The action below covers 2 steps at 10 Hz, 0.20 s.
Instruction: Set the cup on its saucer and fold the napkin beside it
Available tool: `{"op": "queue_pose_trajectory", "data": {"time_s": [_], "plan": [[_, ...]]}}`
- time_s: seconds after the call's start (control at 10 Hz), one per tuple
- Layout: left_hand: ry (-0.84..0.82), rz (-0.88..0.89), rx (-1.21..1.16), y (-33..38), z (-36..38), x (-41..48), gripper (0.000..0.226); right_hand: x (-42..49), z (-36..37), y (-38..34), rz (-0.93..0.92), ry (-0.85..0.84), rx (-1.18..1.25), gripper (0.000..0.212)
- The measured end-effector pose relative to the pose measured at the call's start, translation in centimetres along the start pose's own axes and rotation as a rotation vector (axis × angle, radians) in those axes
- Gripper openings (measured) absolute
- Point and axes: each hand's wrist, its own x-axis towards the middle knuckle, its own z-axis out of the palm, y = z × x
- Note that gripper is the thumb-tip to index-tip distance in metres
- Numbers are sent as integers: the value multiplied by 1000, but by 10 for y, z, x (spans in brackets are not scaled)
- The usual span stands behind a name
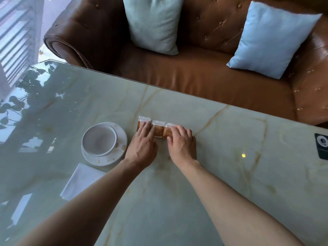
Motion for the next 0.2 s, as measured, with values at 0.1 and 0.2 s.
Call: {"op": "queue_pose_trajectory", "data": {"time_s": [0.1, 0.2], "plan": [[13, 31, 9, 5, -5, -12, 65, -12, -11, 2, -5, 14, -17, 43], [-14, 43, 60, 14, -11, -27, 67, -25, -25, 1, -7, 1, -75, 52]]}}
